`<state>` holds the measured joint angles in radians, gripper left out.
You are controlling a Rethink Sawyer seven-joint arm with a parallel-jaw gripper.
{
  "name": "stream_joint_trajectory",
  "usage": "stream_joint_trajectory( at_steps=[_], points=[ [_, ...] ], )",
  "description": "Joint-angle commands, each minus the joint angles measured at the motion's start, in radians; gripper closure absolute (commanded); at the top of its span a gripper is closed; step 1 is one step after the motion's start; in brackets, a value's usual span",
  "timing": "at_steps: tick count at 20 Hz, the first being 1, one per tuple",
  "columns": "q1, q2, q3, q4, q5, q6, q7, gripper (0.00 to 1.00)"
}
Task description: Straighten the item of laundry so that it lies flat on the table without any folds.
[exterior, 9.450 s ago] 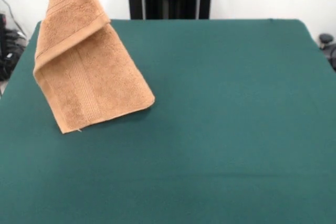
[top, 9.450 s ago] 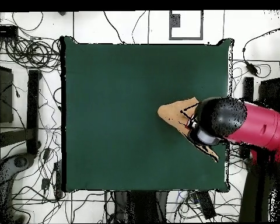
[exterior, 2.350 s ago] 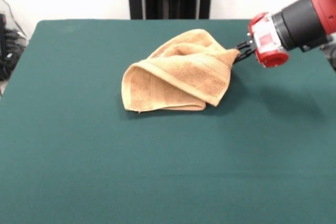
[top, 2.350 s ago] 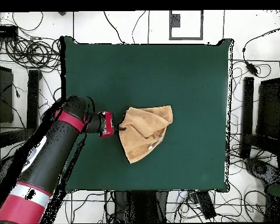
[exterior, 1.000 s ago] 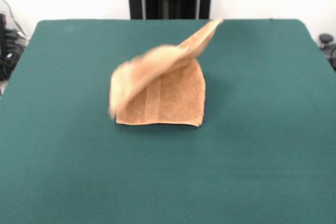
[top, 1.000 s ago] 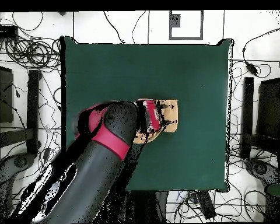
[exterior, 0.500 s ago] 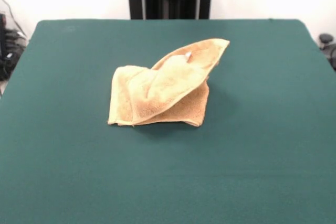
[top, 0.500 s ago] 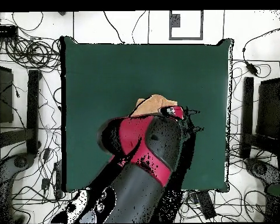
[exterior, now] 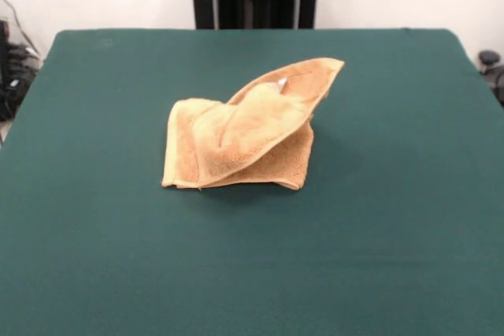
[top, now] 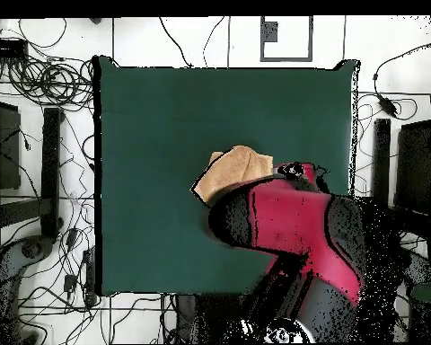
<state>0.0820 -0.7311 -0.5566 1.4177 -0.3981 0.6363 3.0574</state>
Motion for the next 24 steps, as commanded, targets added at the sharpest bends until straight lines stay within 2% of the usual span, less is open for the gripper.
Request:
stream_joint_trajectory(
  at_steps=[1,3,5,10,14,17,19,22,24],
  points=[
    [-0.457,-0.354,0.489,0.199,0.032,0.094,-1.146,0.00],
    [-0.630,-0.447,0.625,0.277,0.130,0.130,-1.352,0.00],
    [-0.734,-0.502,0.698,0.306,0.208,0.204,-1.507,0.00],
    [-0.802,-0.496,0.754,0.241,0.274,0.442,-1.613,0.00],
    [-0.910,-0.424,0.855,0.164,0.343,0.583,-1.826,0.00],
    [-0.961,-0.350,0.889,0.120,0.347,0.573,-1.917,0.00],
    [-0.984,-0.332,0.898,0.137,0.366,0.520,-1.945,0.00],
    [-0.990,-0.358,0.883,0.242,0.414,0.382,-1.906,0.00],
    [-0.977,-0.379,0.857,0.282,0.410,0.328,-1.855,0.00]
  ],
)
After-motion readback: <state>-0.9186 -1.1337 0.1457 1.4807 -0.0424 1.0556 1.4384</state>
